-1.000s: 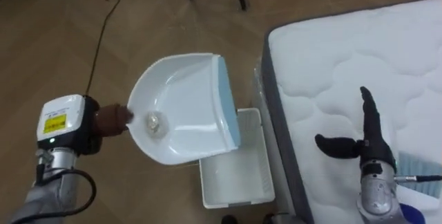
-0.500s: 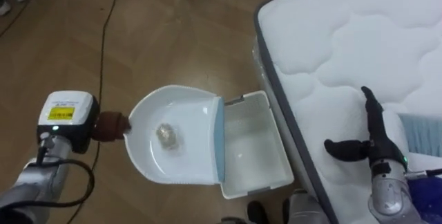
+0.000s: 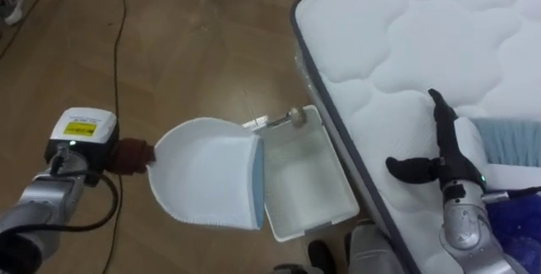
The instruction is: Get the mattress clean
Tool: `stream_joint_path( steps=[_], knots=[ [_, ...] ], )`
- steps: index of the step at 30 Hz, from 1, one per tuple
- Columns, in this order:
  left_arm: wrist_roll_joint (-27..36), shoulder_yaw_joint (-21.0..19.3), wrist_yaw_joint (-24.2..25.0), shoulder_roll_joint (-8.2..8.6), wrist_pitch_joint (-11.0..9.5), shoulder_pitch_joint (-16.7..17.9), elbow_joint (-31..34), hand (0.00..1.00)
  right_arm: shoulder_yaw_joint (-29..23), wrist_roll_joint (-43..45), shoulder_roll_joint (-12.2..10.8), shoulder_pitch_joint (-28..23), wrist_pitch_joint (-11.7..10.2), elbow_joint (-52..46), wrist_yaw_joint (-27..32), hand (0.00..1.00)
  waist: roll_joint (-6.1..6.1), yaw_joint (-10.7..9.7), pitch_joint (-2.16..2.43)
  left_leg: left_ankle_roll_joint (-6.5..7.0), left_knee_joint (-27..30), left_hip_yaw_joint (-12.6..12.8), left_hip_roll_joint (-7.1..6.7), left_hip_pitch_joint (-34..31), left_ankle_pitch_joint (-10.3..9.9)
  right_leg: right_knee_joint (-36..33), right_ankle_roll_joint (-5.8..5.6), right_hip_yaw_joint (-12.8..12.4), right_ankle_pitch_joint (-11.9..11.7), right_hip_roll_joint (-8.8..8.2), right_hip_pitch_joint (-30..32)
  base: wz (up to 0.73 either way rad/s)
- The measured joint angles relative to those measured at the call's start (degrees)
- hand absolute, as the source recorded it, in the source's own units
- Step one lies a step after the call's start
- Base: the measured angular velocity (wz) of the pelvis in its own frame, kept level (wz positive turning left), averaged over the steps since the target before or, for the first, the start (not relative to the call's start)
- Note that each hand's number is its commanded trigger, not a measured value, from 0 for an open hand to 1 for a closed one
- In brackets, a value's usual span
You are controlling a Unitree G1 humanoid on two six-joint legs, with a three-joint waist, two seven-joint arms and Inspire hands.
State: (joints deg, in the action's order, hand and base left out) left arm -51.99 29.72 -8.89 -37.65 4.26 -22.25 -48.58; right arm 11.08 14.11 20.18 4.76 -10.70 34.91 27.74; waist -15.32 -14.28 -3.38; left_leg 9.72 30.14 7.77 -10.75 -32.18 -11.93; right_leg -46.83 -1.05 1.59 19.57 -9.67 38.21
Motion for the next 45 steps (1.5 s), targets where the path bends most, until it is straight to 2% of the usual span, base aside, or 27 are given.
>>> stream_joint_path(
  steps=[2,4,6,11,14,18,22,27,30,31,32,33,34,36,37,40,42,43,45],
  knots=[
    [0.0,0.0,0.8,-1.47,0.6,-0.1,-0.1,1.00,0.0,0.0,0.0,0.3,-0.1,-0.2,0.0,0.00,-0.58,-0.5,-0.23,0.00,0.0,0.1,0.00,0.0,0.0,-0.1,0.20,0.0,0.2,-0.04,0.0,0.00],
    [0.0,0.0,1.3,-2.00,1.0,-0.2,-0.9,1.00,0.0,0.0,0.0,0.5,-0.5,-0.4,0.2,0.00,-1.14,-0.9,-0.48,-0.02,0.1,0.2,-0.12,0.1,0.0,-0.4,0.25,0.0,0.5,-0.15,0.0,-0.02],
    [0.1,0.0,2.2,-2.34,1.7,-0.2,-1.4,1.00,0.1,0.0,0.0,0.5,-0.5,-1.4,0.1,0.00,-1.23,-1.0,-0.45,-0.03,0.0,1.0,-0.17,0.1,0.0,-1.1,0.29,-0.6,0.6,-0.20,0.6,-0.11],
    [0.0,0.0,4.4,-3.18,1.8,-1.0,-2.2,1.00,0.4,-0.1,0.0,-0.2,-0.5,-3.3,0.1,0.00,-1.19,-1.6,-0.44,-0.03,0.0,2.0,-1.05,0.0,0.0,-3.0,0.20,-2.6,1.7,-0.73,1.8,-0.01],
    [0.0,0.0,5.8,-3.50,1.9,-1.0,-3.1,1.00,0.9,-0.2,0.0,-0.3,-0.5,-4.2,-0.2,0.00,-1.21,-2.4,-0.43,-0.03,0.2,2.6,-1.08,0.0,0.0,-3.3,0.17,-2.9,2.1,-0.77,1.9,-0.02],
    [0.0,1.0,6.2,-3.58,2.2,-1.3,-3.3,1.00,1.2,-0.4,0.1,-0.3,-0.4,-4.3,-0.4,0.00,-1.16,-3.0,-0.42,-0.02,0.2,3.2,-0.85,0.1,0.0,-3.3,0.12,-2.9,2.2,-0.71,1.9,0.04],
    [0.2,2.5,5.9,-3.58,2.2,-1.4,-3.5,1.00,1.6,-0.9,0.6,-0.6,-0.5,-4.3,-0.2,0.00,-0.87,-3.0,-0.47,0.44,1.2,5.5,0.08,0.5,-0.9,-4.1,0.02,-3.0,2.8,-0.55,1.5,0.01],
    [0.7,2.5,3.0,-3.56,1.8,-1.0,-3.9,1.00,2.2,-3.8,1.1,-0.9,-1.0,-3.8,-0.4,0.00,0.15,-2.5,-0.60,0.31,2.9,6.1,1.11,1.6,-2.1,-4.3,0.19,-3.7,2.9,0.19,0.4,-0.13],
    [0.6,1.7,-0.1,-3.56,1.5,-0.4,-2.3,1.00,2.3,-5.2,1.9,-1.9,-1.9,-3.5,-0.5,0.00,1.40,-1.1,-0.36,0.17,3.9,6.9,2.17,2.3,-3.0,-4.0,0.23,-4.9,2.8,1.65,0.0,-0.31],
    [0.6,0.2,-1.9,-3.46,0.6,0.9,-1.6,1.00,2.3,-5.1,1.8,-2.4,-2.0,-2.9,-0.5,0.00,2.55,0.2,-0.24,0.01,4.0,8.1,2.83,3.2,-3.2,-3.7,0.28,-6.3,2.4,2.94,-0.3,-0.72],
    [0.7,-1.7,-3.7,-3.14,-0.6,2.4,-1.2,1.00,2.5,-4.8,1.8,-3.0,-2.3,-2.0,-0.5,0.00,3.62,1.7,0.11,-0.28,3.8,8.7,3.40,4.0,-3.6,-3.2,0.47,-7.9,1.9,4.24,-0.7,-0.82],
    [0.7,-2.8,-4.6,-2.91,-1.1,3.3,-0.8,1.00,2.5,-4.8,1.8,-3.3,-2.4,-1.9,-0.4,0.00,4.13,2.5,0.31,-0.45,3.7,8.7,3.61,4.3,-3.7,-2.8,0.54,-8.6,1.6,4.94,-0.8,-0.89],
    [0.7,-4.8,-6.3,-2.00,-1.6,5.1,-0.3,1.00,2.4,-5.2,2.0,-3.9,-2.3,-1.8,-0.2,0.00,4.80,3.8,0.45,-0.85,3.6,8.5,4.17,5.1,-4.0,-1.8,0.72,-9.6,1.0,6.21,-1.7,-0.70],
    [0.8,-6.9,-8.2,0.09,-2.2,7.0,-0.2,1.00,2.3,-5.3,2.0,-5.0,-1.9,-0.7,0.2,0.00,5.36,4.0,0.67,-1.19,3.2,7.3,4.30,6.8,-4.3,-0.4,0.81,-10.3,0.6,7.24,-3.8,-0.47],
    [0.8,-7.0,-8.7,1.34,-2.7,7.6,-0.1,1.00,2.2,-5.6,2.0,-5.8,-1.9,0.1,0.4,0.00,5.86,4.4,0.96,-1.29,2.6,7.2,4.41,8.3,-4.5,0.2,0.76,-10.8,0.6,7.71,-5.1,-0.36],
    [1.3,-7.0,-10.1,2.93,-4.3,8.2,3.3,1.00,1.6,-8.0,1.7,-6.6,-1.8,0.4,1.0,0.00,6.43,4.7,1.24,-1.29,1.3,7.5,5.38,10.5,-4.9,2.8,0.78,-11.1,-0.5,8.76,-7.6,-0.31],
    [2.0,-7.1,-11.8,3.59,-5.2,8.9,6.9,1.00,0.3,-8.1,1.2,-7.3,-1.7,0.3,1.1,0.00,7.09,5.1,1.56,-1.27,0.3,8.5,6.21,12.2,-5.0,4.8,1.05,-11.0,-1.3,9.18,-9.1,-0.37],
    [3.0,-7.2,-12.7,4.18,-6.1,9.2,8.5,1.00,-0.2,-8.2,1.2,-7.8,-1.7,0.1,1.1,0.00,7.80,5.2,1.93,-1.27,-0.5,9.3,6.61,13.4,-5.0,5.9,1.05,-11.1,-1.8,9.51,-10.1,-0.55],
    [3.0,-9.7,-13.9,6.09,-7.1,10.6,10.5,1.00,-1.4,-7.9,0.7,-8.6,-1.7,-0.3,1.1,0.00,8.56,5.8,2.18,-1.51,-1.6,11.6,8.22,15.5,-5.4,8.6,1.19,-10.9,-3.6,10.76,-11.8,-0.89]
  ],
)
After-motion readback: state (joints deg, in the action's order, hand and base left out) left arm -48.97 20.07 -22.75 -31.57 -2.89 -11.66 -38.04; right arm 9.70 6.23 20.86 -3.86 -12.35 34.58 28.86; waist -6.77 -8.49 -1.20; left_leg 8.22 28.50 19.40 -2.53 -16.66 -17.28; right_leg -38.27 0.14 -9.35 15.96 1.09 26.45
